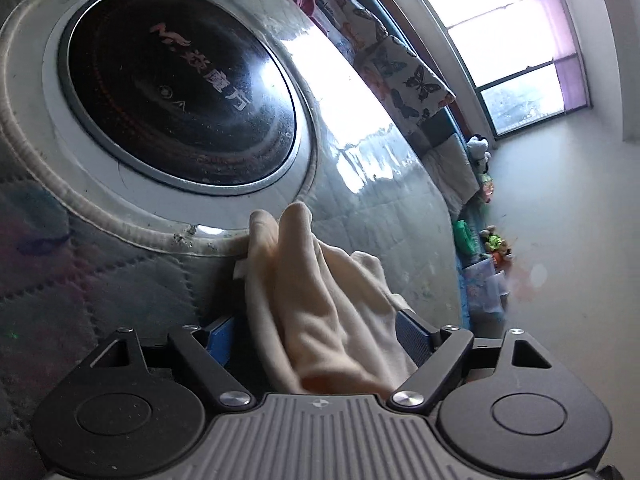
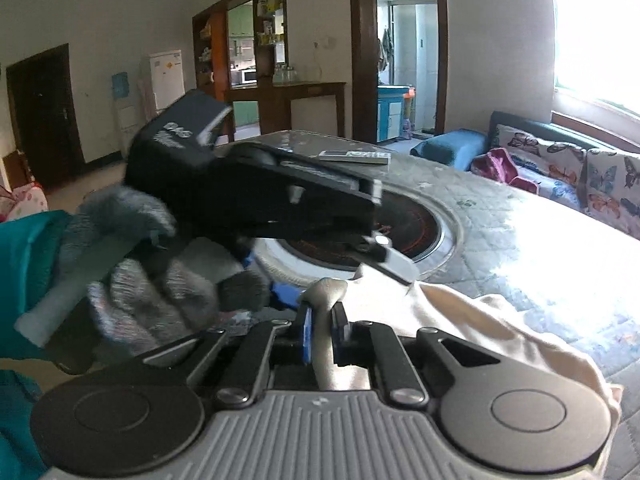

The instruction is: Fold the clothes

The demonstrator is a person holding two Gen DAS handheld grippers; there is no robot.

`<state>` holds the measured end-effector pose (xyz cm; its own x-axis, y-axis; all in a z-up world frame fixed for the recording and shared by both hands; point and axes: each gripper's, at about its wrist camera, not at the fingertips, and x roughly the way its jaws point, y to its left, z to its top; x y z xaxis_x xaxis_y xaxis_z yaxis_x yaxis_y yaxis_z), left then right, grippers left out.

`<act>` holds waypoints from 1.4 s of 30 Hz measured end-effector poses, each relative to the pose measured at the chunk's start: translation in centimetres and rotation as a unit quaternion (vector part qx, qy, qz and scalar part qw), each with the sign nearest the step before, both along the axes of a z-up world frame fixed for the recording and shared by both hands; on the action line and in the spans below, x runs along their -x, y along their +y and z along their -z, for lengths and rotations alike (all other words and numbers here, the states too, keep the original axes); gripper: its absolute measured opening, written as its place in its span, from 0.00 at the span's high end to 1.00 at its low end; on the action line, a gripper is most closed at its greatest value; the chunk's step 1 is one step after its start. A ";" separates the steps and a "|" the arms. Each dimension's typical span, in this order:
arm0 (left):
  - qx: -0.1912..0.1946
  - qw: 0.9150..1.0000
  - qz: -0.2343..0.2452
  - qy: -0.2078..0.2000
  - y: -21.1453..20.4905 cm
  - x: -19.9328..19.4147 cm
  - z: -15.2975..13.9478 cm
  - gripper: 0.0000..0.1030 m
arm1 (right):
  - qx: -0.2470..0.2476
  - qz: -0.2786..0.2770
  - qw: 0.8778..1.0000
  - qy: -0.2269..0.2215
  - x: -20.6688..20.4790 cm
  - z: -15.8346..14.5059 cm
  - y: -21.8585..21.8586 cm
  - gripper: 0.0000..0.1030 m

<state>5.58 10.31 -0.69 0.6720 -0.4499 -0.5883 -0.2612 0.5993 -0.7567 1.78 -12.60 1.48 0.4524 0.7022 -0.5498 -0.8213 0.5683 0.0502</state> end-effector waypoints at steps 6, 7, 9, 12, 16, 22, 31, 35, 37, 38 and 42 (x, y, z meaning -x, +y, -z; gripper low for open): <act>0.016 1.000 -0.005 0.014 0.8 -0.1 1.4 0.71 | 0.001 -0.011 1.000 0.001 1.1 0.5 -0.4 0.91; 0.015 1.000 -0.006 0.014 0.9 0.0 1.6 0.75 | 0.002 -0.010 1.000 0.003 1.1 0.6 -0.4 0.85; 0.009 1.000 -0.004 0.012 1.1 0.2 1.9 0.81 | -0.001 -0.005 1.000 0.008 1.2 0.8 -0.8 0.78; 0.001 1.000 0.002 0.008 1.1 0.4 1.9 0.84 | -0.011 0.025 1.000 0.009 1.2 0.7 -2.4 0.69; -0.028 1.000 0.014 -0.002 0.5 0.5 1.6 0.84 | -0.024 0.106 0.994 0.017 -0.2 0.6 -6.4 0.64; -0.042 0.999 0.020 -0.006 0.3 0.7 1.4 0.84 | -0.034 0.251 0.966 0.051 -4.4 2.1 -13.2 0.64; -0.067 0.997 0.032 -0.008 -0.2 0.1 0.9 0.83 | -0.084 0.322 0.936 0.112 -8.2 5.7 -18.3 0.64; -0.069 0.997 0.035 -0.010 -0.4 -0.2 0.8 0.83 | -0.093 0.315 0.937 0.118 -8.5 6.3 -18.2 0.68; -0.072 0.997 0.037 -0.011 -0.5 -0.4 0.7 0.83 | -0.097 0.313 0.937 0.120 -8.3 6.2 -18.1 0.81; -0.073 0.997 0.037 -0.012 -0.5 -0.5 0.7 0.83 | -0.099 0.312 0.937 0.122 -8.2 6.1 -18.0 0.82; -0.090 0.995 0.043 -0.012 -0.8 -0.6 0.3 0.84 | -0.119 0.314 0.934 0.121 -7.2 5.4 -18.3 0.89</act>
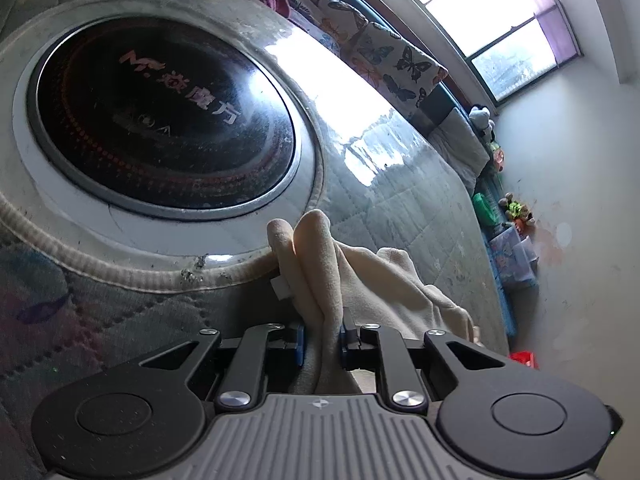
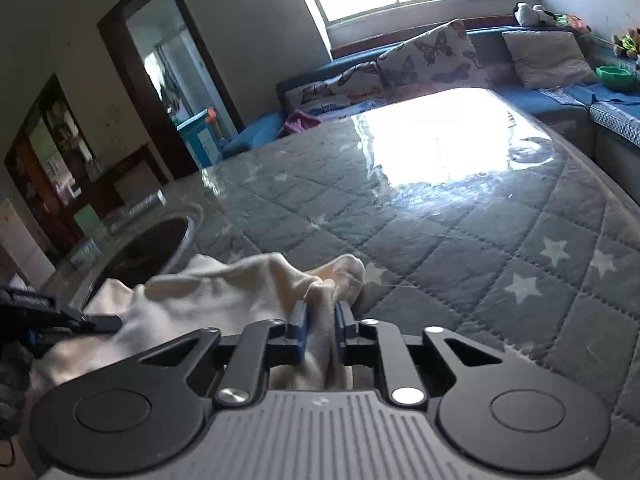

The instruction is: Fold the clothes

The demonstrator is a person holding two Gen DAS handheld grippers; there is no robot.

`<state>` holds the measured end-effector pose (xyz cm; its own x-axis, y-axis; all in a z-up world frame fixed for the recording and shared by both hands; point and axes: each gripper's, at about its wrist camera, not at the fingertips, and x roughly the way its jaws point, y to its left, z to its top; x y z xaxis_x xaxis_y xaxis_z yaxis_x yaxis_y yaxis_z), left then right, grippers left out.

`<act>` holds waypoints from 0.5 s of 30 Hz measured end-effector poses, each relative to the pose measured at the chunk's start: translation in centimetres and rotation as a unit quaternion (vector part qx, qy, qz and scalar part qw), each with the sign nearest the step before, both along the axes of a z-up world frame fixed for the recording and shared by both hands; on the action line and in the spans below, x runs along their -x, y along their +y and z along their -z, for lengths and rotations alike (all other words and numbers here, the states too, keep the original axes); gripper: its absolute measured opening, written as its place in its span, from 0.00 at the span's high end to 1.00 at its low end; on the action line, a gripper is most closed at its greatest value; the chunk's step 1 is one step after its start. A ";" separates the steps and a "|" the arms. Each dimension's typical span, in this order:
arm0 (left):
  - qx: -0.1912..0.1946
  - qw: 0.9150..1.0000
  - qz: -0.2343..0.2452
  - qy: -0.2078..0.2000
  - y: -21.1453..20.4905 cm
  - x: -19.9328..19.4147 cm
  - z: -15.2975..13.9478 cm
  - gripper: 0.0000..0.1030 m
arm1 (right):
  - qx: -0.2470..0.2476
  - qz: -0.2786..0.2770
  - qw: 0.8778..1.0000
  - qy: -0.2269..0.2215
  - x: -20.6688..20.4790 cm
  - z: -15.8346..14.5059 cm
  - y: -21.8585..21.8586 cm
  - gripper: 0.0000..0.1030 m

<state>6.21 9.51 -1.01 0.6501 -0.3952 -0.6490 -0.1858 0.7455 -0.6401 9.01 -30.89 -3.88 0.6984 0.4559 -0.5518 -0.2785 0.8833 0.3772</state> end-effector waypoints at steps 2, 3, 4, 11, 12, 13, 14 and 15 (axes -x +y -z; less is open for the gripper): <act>-0.008 1.000 0.007 -0.007 -0.3 -0.1 -0.5 0.84 | -0.009 0.006 1.000 -0.014 1.0 -0.7 -0.3 0.90; -0.011 1.000 0.011 -0.013 -0.4 -0.2 -0.8 0.84 | -0.012 0.009 1.000 -0.021 1.4 -1.1 -0.5 0.90; -0.012 1.000 0.016 -0.020 -0.6 -0.2 -1.2 0.85 | -0.014 0.013 0.999 -0.027 2.0 -1.4 -0.6 0.91; -0.021 0.995 0.073 -0.065 -4.5 -1.6 -4.4 0.86 | -0.016 0.053 0.996 -0.068 5.0 -3.8 -2.4 0.91; -0.022 0.994 0.082 -0.070 -5.2 -1.9 -4.7 0.86 | -0.012 0.060 0.996 -0.072 5.3 -4.1 -2.8 0.91; -0.022 0.993 0.092 -0.075 -6.1 -2.2 -5.0 0.86 | -0.007 0.070 0.995 -0.076 5.5 -4.5 -3.5 0.91; -0.023 0.991 0.101 -0.079 -7.0 -2.5 -5.3 0.86 | -0.003 0.079 0.994 -0.079 5.8 -4.8 -4.0 0.91; -0.024 0.990 0.109 -0.082 -7.8 -2.9 -5.6 0.86 | 0.002 0.087 0.993 -0.083 5.9 -5.1 -4.5 0.91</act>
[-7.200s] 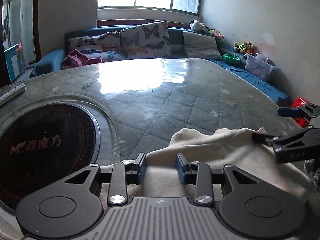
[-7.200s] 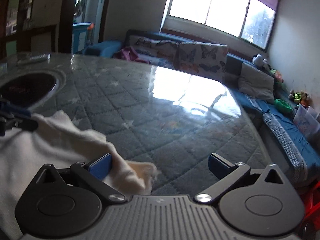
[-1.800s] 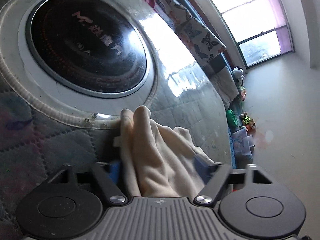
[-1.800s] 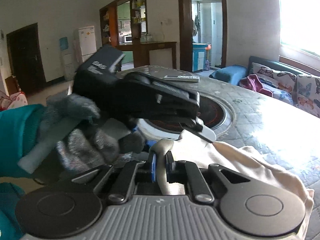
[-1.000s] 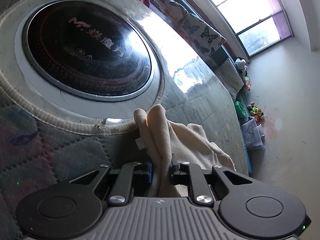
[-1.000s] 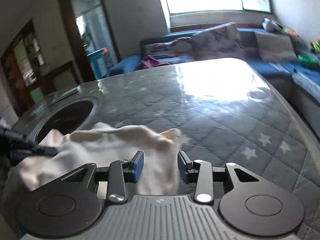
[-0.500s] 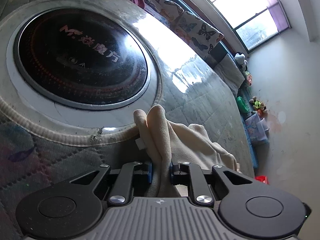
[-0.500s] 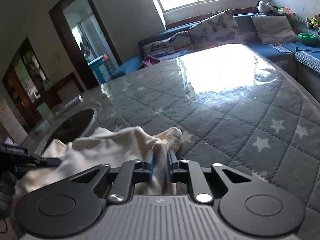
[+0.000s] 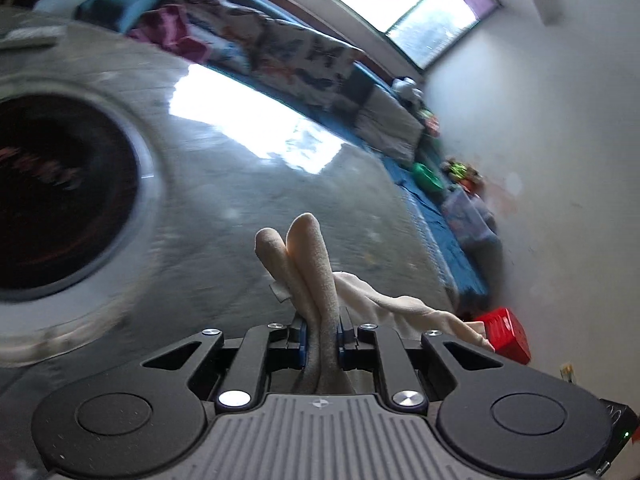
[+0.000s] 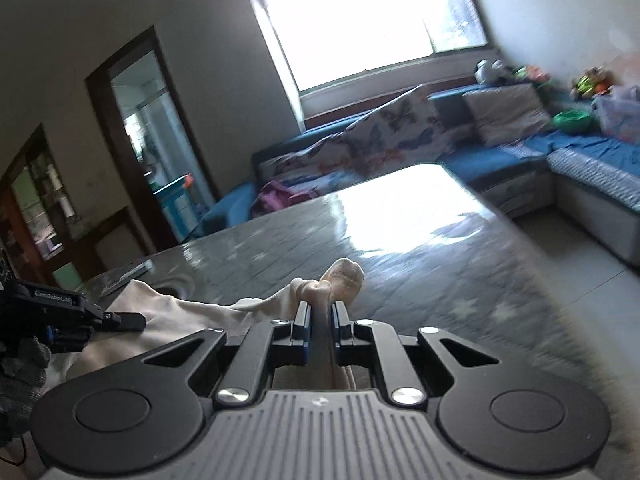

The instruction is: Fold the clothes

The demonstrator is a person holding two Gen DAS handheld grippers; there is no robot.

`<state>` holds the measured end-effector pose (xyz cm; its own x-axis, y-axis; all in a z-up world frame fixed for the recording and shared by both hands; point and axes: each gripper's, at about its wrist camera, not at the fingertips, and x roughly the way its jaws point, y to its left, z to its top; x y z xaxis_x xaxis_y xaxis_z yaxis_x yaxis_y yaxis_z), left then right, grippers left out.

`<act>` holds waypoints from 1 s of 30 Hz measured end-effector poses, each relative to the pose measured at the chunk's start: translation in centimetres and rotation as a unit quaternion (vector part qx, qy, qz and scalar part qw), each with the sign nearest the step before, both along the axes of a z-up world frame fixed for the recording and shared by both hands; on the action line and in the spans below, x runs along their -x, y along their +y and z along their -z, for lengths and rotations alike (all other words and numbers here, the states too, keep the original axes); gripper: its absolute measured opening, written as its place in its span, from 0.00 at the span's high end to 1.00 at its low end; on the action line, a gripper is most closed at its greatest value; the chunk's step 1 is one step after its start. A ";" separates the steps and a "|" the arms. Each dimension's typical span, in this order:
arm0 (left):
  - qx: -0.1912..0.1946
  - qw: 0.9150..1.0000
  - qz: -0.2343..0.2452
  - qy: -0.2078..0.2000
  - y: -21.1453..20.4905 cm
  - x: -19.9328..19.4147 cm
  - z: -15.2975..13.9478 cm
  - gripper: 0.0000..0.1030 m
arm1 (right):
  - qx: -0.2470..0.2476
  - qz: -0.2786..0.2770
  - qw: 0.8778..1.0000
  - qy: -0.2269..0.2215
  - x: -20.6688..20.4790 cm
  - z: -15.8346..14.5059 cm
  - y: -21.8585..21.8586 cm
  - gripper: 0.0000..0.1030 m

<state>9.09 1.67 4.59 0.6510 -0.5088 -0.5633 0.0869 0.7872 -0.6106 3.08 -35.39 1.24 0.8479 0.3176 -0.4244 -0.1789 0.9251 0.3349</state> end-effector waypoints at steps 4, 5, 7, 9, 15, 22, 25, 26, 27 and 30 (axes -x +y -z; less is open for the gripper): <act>-0.001 0.999 0.033 -0.010 -3.4 -1.4 -0.8 0.86 | 0.024 0.040 0.999 -0.015 0.4 -1.8 -2.4 0.91; -0.001 0.999 0.042 -0.012 -4.3 -1.7 -1.0 0.86 | 0.031 0.051 0.998 -0.018 0.4 -2.2 -3.0 0.91; -0.002 0.998 0.058 -0.015 -6.1 -2.4 -1.2 0.86 | 0.043 0.068 0.997 -0.020 0.2 -2.7 -4.2 0.91; -0.003 0.997 0.072 -0.018 -7.8 -3.0 -1.3 0.86 | 0.054 0.083 0.995 -0.020 -0.2 -3.0 -5.3 0.91; -0.018 0.995 0.099 -0.025 -11.5 -4.3 -1.0 0.86 | 0.068 0.119 0.991 -0.010 -1.4 -2.4 -7.8 0.91; -0.066 0.994 0.081 0.018 -11.9 -5.6 2.1 0.78 | 0.081 0.146 0.985 0.052 -3.8 1.7 -8.9 0.90; -0.089 0.994 0.061 0.024 -10.9 -5.7 2.7 0.76 | 0.096 0.144 0.983 0.054 -3.9 2.3 -8.5 0.89; -0.091 0.994 0.054 0.022 -10.5 -5.6 2.7 0.76 | 0.101 0.143 0.983 0.051 -3.9 2.3 -8.3 0.89; -0.092 0.994 0.049 0.020 -10.1 -5.5 2.6 0.76 | 0.105 0.140 0.984 0.048 -4.0 2.3 -8.1 0.89; -0.090 0.994 0.054 0.009 -10.1 -5.0 2.0 0.77 | 0.104 0.122 0.986 0.046 -4.7 2.1 -7.5 0.88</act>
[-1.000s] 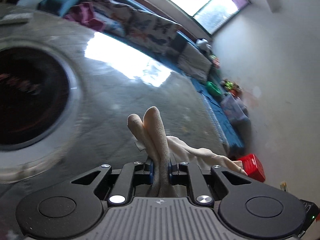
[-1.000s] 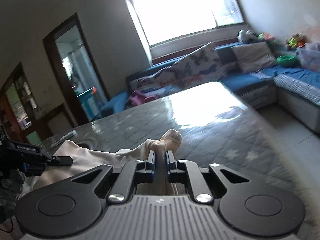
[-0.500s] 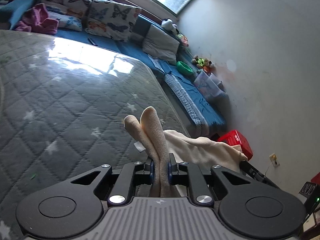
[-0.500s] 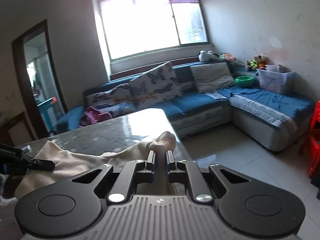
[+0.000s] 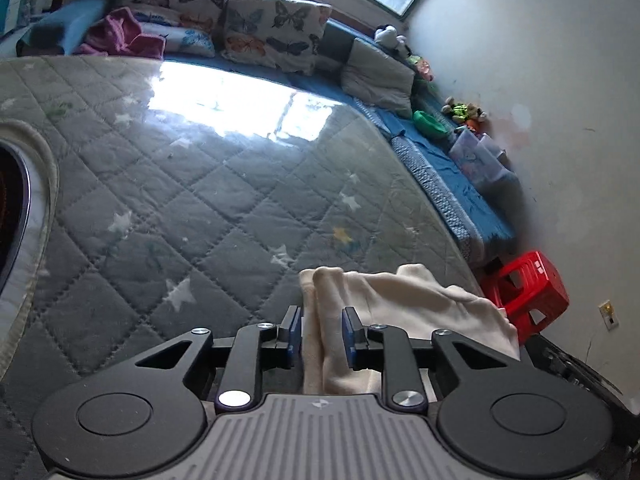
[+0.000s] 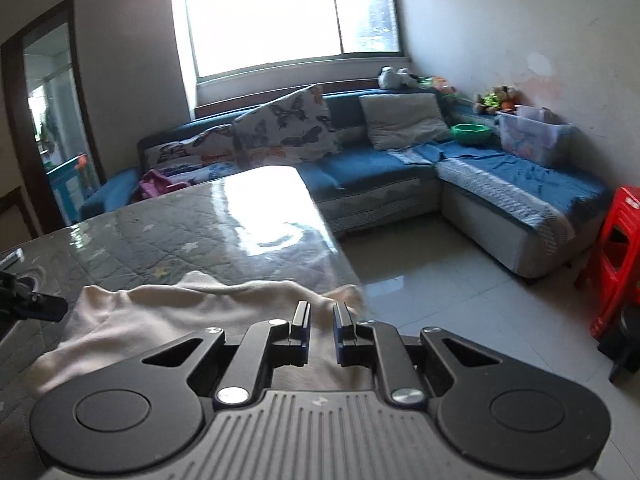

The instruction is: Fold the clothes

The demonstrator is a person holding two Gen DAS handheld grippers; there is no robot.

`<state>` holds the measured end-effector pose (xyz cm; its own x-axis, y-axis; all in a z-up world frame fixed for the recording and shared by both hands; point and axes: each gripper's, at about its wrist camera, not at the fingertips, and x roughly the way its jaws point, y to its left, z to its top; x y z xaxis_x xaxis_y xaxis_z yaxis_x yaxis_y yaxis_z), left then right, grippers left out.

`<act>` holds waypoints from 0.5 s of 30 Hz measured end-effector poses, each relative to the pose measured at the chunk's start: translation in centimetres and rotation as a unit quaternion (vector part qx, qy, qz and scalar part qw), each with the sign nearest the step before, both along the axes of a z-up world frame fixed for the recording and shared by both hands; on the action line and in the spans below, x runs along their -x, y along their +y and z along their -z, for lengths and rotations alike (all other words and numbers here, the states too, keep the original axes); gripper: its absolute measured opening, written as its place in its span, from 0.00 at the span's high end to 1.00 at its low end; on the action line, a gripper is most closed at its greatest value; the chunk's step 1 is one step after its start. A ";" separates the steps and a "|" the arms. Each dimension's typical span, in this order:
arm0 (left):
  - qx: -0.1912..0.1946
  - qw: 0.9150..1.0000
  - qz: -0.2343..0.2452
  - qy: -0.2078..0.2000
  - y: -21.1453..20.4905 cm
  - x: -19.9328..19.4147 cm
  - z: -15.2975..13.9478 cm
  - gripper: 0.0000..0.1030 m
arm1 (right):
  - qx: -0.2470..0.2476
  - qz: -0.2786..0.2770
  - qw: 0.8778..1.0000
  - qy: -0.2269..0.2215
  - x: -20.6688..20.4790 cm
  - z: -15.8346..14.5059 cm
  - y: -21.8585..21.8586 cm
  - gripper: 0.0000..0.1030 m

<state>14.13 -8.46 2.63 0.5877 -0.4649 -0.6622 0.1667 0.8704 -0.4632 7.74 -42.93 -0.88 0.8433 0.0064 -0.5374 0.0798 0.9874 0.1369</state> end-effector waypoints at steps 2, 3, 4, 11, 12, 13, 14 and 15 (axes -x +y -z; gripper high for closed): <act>0.005 1.000 0.016 -0.005 -0.6 0.4 -0.2 0.77 | 0.000 -0.011 1.000 0.005 -0.5 0.1 0.7 0.85; 0.006 1.000 0.024 -0.005 -1.1 0.6 -0.3 0.77 | 0.001 -0.016 1.000 0.008 -0.9 0.3 1.1 0.81; 0.008 0.999 0.033 -0.004 -1.5 0.7 -0.2 0.77 | 0.002 -0.019 1.000 0.010 -1.4 0.5 1.4 0.79; -0.003 0.998 0.066 -0.001 -3.7 0.9 0.6 0.76 | 0.002 -0.018 0.999 0.036 -4.7 1.8 1.4 0.78; -0.007 0.998 0.065 0.001 -3.8 0.8 0.8 0.76 | 0.002 -0.016 0.999 0.040 -5.1 2.0 1.3 0.77; -0.010 0.998 0.064 0.004 -3.8 0.5 1.1 0.76 | 0.002 -0.015 0.999 0.043 -5.4 2.2 1.3 0.76; -0.013 0.998 0.063 0.007 -3.8 0.4 1.4 0.76 | 0.003 -0.015 0.999 0.045 -5.6 2.4 1.3 0.75; -0.016 0.998 0.063 0.008 -3.7 0.4 1.6 0.76 | 0.006 -0.016 0.999 0.045 -5.7 2.4 1.4 0.72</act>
<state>13.77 -12.15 0.99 0.5149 -0.5139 -0.6862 0.2690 0.8568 -0.4399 13.44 -41.53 -3.33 0.7911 0.0263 -0.6111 0.0592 0.9911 0.1194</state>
